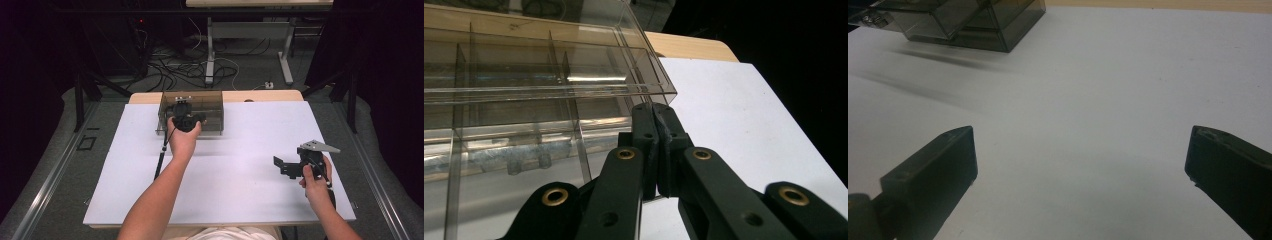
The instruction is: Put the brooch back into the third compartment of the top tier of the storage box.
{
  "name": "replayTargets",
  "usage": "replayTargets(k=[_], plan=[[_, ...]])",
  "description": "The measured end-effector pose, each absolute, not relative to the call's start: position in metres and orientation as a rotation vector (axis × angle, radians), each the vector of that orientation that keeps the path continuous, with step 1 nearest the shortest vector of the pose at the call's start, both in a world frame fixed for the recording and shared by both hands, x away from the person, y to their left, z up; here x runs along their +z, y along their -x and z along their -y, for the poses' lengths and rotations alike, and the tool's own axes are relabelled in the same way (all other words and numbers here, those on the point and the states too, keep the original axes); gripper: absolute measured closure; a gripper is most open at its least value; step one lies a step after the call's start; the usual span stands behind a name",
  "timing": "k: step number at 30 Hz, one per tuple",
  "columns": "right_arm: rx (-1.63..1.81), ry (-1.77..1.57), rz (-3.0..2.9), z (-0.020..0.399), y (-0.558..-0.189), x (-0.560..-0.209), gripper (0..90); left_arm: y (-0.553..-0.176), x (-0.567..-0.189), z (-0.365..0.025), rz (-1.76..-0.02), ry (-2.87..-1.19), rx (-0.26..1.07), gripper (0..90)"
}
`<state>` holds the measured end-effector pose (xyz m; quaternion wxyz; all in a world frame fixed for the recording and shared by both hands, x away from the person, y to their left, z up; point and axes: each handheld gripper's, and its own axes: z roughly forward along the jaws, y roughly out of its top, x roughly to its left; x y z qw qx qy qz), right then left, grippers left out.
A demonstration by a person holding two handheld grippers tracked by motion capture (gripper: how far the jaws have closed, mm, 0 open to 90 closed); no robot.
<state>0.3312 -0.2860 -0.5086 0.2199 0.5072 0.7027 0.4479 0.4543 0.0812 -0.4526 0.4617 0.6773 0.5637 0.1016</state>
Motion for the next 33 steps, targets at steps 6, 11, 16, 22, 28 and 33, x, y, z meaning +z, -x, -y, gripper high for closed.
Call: replayTargets(k=[6,11,16,22,28,33], plan=[[1.24,-1.402,-1.939,0.285,-0.332,-0.509,0.1,-0.457,-0.457,-0.077,-1.395,-1.657,0.241,89.7],[1.241,-1.412,-1.938,0.284,-0.331,-0.509,0.1,-0.458,-0.461,-0.074,-1.397,-1.675,0.23,89.8],[1.241,-1.41,-1.938,0.284,-0.331,-0.509,0.1,-0.458,-0.465,-0.069,-1.394,-1.675,0.231,89.8],[1.249,-1.414,-1.939,0.284,-0.331,-0.509,0.2,-0.459,-0.469,-0.067,-1.394,-1.681,0.226,89.7],[1.245,-1.404,-1.95,0.284,-0.331,-0.509,0.2,-0.459,-0.472,-0.065,-1.393,-1.689,0.228,89.7],[1.237,-1.401,-1.946,0.285,-0.332,-0.51,0.2,-0.46,-0.474,-0.063,-1.403,-1.693,0.222,89.7]])
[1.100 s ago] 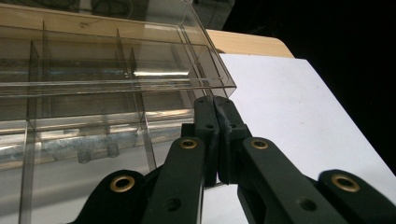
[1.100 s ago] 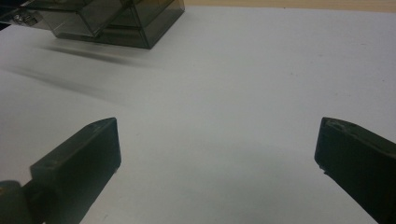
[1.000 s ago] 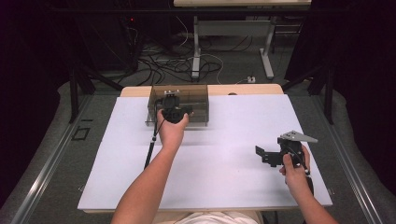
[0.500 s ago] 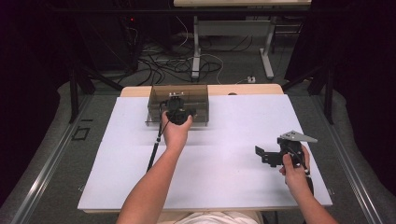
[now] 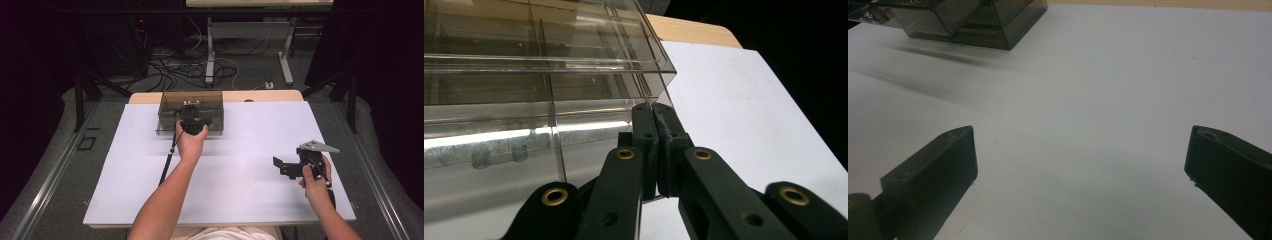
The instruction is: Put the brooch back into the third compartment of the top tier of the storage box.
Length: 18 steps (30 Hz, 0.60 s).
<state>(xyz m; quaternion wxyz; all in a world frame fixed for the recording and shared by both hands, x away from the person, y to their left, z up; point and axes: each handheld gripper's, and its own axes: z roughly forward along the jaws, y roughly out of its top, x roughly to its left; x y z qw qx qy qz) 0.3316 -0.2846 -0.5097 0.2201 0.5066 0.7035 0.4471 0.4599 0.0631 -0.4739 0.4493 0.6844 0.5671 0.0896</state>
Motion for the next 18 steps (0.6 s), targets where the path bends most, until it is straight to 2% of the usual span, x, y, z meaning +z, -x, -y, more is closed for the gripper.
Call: replayTargets(k=[10,18], plan=[[1.241,-1.402,-1.952,0.2845,-0.3312,-0.5093,0.2,-0.4605,-0.4759,-0.0616,-1.404,-1.693,0.224,88.9],[1.232,-1.395,-1.957,0.2849,-0.3313,-0.5096,0.3,-0.4596,-0.4744,-0.0625,-1.398,-1.696,0.234,81.3]])
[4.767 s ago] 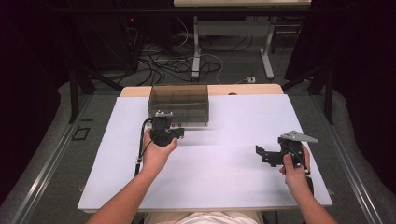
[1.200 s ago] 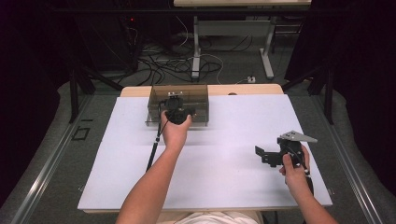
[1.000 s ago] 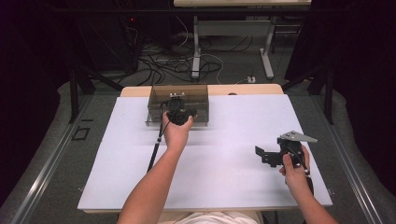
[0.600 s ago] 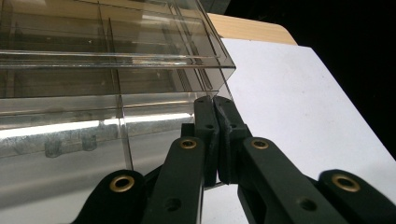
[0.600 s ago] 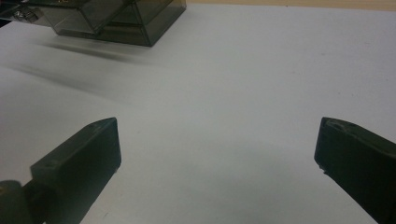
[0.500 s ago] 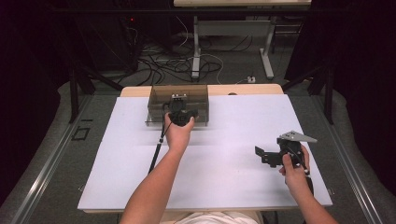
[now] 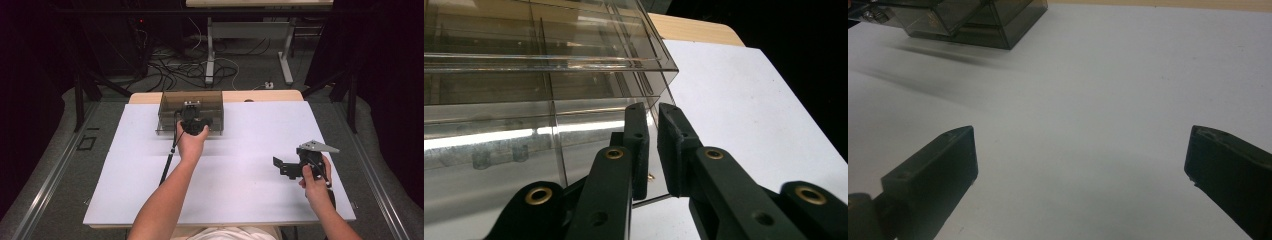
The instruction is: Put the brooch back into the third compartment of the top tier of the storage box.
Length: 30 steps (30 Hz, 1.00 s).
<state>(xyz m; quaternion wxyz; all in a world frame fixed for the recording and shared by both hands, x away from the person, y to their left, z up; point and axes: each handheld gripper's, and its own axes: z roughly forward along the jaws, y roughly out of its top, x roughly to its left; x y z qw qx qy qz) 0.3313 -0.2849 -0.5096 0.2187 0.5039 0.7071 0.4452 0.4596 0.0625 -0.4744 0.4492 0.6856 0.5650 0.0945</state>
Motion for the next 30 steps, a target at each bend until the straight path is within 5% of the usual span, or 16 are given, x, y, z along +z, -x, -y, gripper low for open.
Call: replayTargets(k=[30], plan=[[1.23,-1.408,-1.949,0.284,-0.33,-0.509,0.6,-0.444,-0.457,-0.068,-1.3,-1.726,0.284,40.7]])
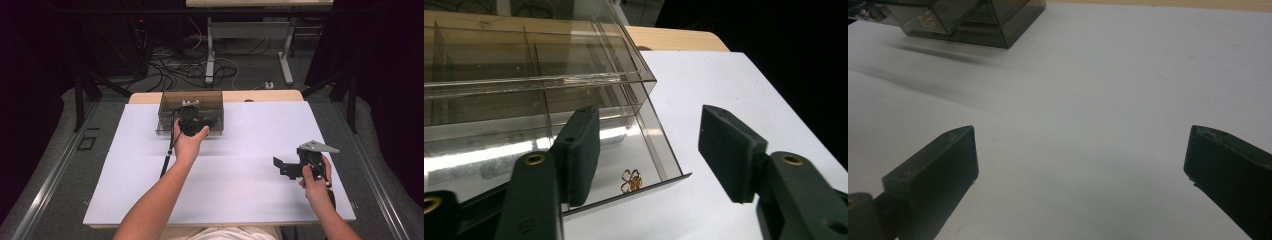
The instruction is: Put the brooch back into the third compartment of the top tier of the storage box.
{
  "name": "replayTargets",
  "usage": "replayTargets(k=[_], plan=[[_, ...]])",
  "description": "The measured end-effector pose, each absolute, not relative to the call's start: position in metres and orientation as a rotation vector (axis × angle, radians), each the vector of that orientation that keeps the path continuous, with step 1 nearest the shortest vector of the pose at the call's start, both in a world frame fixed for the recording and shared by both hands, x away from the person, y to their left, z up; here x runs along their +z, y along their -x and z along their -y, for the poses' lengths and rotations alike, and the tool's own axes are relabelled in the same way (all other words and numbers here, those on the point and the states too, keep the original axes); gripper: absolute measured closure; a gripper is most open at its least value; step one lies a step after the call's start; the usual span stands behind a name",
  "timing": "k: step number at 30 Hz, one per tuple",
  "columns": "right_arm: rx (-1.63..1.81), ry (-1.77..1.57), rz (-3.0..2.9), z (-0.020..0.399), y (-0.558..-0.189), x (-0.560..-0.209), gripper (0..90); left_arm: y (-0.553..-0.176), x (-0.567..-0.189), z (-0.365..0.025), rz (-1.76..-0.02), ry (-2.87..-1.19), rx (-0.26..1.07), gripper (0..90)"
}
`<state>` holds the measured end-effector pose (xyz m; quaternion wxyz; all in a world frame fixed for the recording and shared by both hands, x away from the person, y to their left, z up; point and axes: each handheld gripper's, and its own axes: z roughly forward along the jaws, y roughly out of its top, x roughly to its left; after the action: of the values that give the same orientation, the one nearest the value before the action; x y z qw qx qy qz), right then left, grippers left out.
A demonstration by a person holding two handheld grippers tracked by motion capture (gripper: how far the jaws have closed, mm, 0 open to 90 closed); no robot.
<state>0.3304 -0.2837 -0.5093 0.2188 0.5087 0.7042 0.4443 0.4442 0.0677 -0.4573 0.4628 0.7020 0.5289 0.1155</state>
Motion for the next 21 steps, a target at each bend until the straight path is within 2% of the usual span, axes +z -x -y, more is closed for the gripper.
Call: replayTargets(k=[7,21], plan=[[1.221,-1.401,-1.955,0.284,-0.33,-0.509,0.8,-0.436,-0.453,-0.073,-1.271,-1.713,0.305,38.0],[1.221,-1.401,-1.958,0.283,-0.33,-0.509,0.9,-0.421,-0.452,-0.081,-1.208,-1.724,0.275,24.6]])
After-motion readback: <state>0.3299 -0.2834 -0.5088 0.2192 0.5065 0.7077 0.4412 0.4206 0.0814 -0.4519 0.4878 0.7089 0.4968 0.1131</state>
